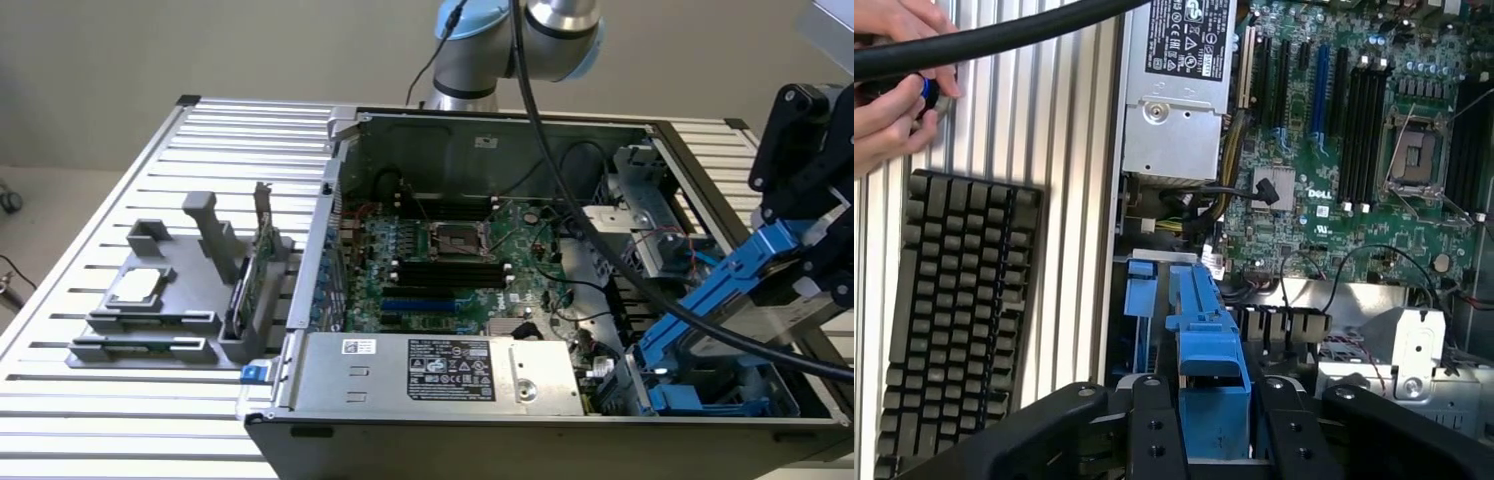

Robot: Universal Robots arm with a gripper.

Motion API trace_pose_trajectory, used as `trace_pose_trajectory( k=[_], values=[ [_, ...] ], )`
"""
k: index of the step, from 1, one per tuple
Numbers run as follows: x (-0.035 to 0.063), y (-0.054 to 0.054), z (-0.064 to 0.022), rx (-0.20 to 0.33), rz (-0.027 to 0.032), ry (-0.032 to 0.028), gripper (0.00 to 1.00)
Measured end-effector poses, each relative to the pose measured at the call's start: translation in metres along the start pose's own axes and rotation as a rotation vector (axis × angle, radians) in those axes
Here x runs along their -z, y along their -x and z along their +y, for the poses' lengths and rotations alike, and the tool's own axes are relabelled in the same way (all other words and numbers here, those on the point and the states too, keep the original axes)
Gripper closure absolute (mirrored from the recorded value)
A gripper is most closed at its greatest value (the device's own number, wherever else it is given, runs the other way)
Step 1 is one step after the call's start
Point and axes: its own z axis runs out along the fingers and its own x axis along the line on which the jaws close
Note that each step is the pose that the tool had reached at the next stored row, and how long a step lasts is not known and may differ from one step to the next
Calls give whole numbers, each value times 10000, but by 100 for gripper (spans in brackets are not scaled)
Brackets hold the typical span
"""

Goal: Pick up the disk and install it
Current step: 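Pick up the disk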

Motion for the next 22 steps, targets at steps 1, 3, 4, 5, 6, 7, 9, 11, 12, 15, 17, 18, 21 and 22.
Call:
trace_pose_trajectory(
  k=[1,3,4,5,6,7,9,11,12,15,17,18,21,22],
  values=[
    [0,-1,0,0,28,3,67],
    [0,-2,0,-1,96,7,67],
    [-3,-2,0,-2,123,4,67],
    [-9,-3,0,-1,128,-4,67],
    [-15,-4,1,-1,131,-19,67],
    [-24,-5,1,1,136,-43,67],
    [-50,-7,2,5,142,-100,67],
    [-76,-8,9,7,147,-121,67],
    [-84,-9,13,8,148,-123,67],
    [-93,-9,21,8,148,-124,67],
    [-100,-9,22,-6,150,-130,67],
    [-103,-10,23,-21,151,-134,67],
    [-115,-11,22,-76,153,-144,67],
    [-119,-11,22,-95,154,-149,67]
  ],
)
